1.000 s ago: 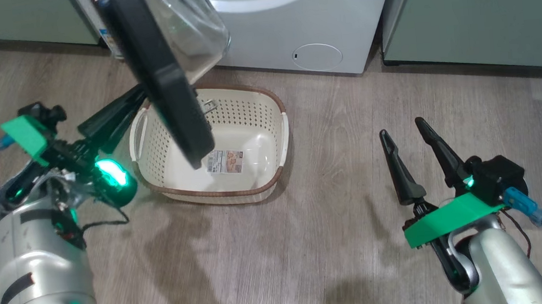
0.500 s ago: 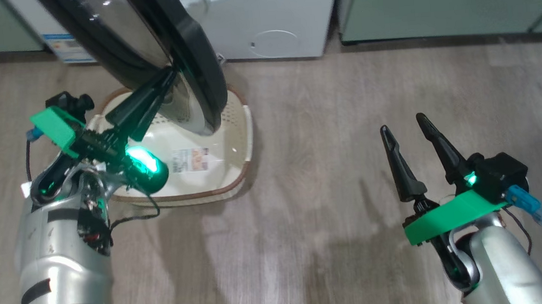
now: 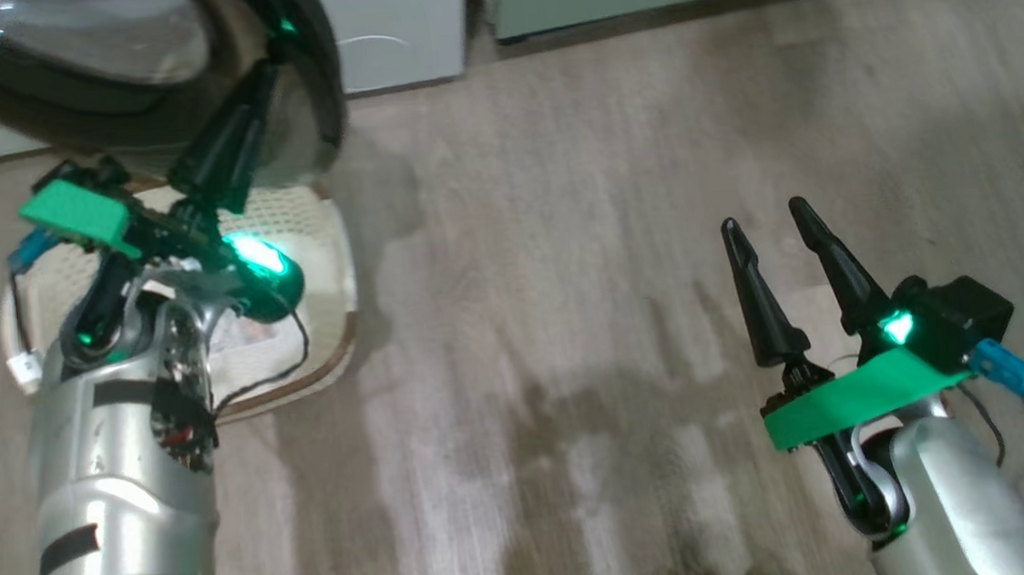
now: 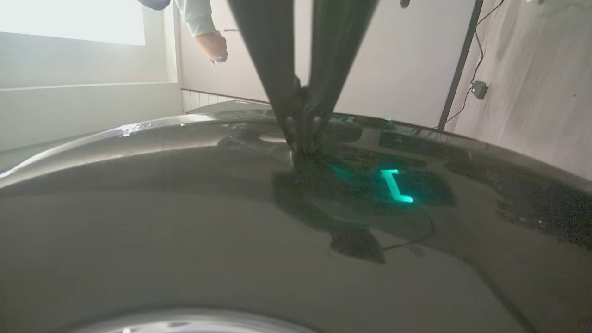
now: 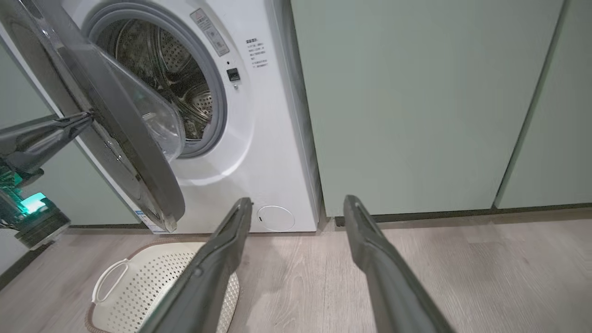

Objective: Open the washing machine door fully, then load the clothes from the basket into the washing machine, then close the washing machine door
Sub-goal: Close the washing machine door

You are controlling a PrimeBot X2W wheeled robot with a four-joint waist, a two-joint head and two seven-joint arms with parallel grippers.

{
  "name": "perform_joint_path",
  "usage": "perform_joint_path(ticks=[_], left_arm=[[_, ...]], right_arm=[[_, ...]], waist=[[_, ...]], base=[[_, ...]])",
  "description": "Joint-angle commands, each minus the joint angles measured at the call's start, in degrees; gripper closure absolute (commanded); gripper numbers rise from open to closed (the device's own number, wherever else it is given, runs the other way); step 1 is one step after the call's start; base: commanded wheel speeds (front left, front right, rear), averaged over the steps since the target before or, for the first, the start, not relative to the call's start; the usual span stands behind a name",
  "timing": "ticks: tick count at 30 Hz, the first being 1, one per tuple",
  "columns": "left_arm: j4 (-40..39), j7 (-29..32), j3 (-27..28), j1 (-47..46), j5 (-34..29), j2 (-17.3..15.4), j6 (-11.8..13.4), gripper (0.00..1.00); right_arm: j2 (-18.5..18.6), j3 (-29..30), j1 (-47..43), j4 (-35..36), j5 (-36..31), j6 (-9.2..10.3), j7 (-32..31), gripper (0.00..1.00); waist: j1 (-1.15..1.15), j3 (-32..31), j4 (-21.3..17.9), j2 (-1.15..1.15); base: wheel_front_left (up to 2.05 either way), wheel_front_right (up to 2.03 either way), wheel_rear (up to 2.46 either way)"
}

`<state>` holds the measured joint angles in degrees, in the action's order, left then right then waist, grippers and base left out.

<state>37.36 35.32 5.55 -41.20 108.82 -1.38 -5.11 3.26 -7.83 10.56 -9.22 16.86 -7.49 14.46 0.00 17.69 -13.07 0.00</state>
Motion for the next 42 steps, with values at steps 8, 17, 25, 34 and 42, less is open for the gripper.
perform_joint_path(ticks=[8,17,25,34,42], left_arm=[[0.3,-12.1,7.6,-7.0,-1.4,-3.1,-1.5,1.0],[2.1,-18.8,11.4,-12.0,-3.3,-5.4,-2.2,1.0],[3.9,-23.5,12.9,-16.0,-6.1,-5.7,-2.4,1.0],[3.7,-21.5,12.3,-12.8,-8.6,-4.4,-2.4,1.0],[1.1,-15.7,9.6,-4.1,-10.1,-2.6,-2.4,1.0]], right_arm=[[-0.4,-1.4,0.9,2.8,3.2,0.0,0.5,0.0],[-0.4,-1.6,-0.1,3.2,4.8,0.0,0.5,0.0],[-0.4,-2.2,-0.6,3.2,5.6,0.0,0.5,0.0],[-0.4,-1.3,-0.7,3.4,5.5,0.0,0.5,0.0],[-0.4,0.7,-0.5,2.8,3.3,0.0,0.5,0.0]], waist=[[0.0,2.9,-10.2,0.0],[0.0,4.0,-15.3,0.0],[0.0,3.8,-17.7,0.0],[0.0,2.4,-15.7,0.0],[0.0,-1.8,-9.8,0.0]], base=[[0.0,0.0,0.0],[0.0,0.0,0.0],[0.0,0.0,0.0],[0.0,0.0,0.0],[0.0,0.0,0.0]])
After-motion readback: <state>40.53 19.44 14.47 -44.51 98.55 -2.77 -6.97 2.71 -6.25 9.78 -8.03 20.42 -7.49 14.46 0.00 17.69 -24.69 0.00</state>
